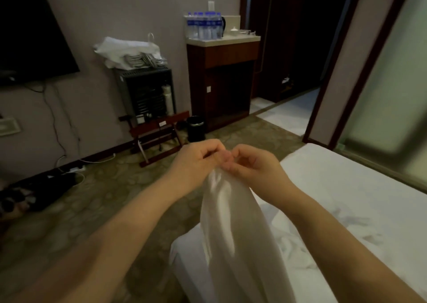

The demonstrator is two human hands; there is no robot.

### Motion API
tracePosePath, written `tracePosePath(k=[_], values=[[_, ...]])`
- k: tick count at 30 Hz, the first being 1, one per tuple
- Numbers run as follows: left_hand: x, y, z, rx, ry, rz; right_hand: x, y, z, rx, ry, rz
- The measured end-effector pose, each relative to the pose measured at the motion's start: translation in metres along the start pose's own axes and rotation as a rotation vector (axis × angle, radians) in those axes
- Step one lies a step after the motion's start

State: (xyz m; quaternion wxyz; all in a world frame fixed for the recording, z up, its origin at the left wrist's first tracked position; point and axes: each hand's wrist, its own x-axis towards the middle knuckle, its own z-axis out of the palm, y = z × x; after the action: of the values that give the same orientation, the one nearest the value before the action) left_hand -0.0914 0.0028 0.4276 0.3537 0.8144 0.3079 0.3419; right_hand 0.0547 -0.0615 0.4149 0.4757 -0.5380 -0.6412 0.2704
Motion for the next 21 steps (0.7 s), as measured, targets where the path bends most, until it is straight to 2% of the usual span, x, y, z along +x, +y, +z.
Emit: tracePosePath(k=[4,6,9,13,18,21], values=[[-0.001,0.005,-0.005,0.065,-0.082,-0.004,0.0,0.001,0.001,0.089,0.116,-0.061],[-0.002,0.004,-0.004,0.065,-0.073,-0.012,0.001,0.0,0.003,0.118,0.118,-0.072],[-0.005,0.004,-0.004,-0.003,-0.061,0.009,0.004,0.0,-0.002,0.142,-0.007,0.025],[-0.006,0.0,-0.014,-0.16,-0.16,0.014,-0.003,0.007,-0.013,0.191,-0.258,0.122],[0.0,0.004,-0.028,-0.259,-0.153,-0.026,0.005,0.007,-0.02,0.348,-0.166,0.129],[0.0,0.008,-0.028,-0.21,-0.066,-0.021,0.018,-0.003,-0.011,0.224,-0.164,0.054]])
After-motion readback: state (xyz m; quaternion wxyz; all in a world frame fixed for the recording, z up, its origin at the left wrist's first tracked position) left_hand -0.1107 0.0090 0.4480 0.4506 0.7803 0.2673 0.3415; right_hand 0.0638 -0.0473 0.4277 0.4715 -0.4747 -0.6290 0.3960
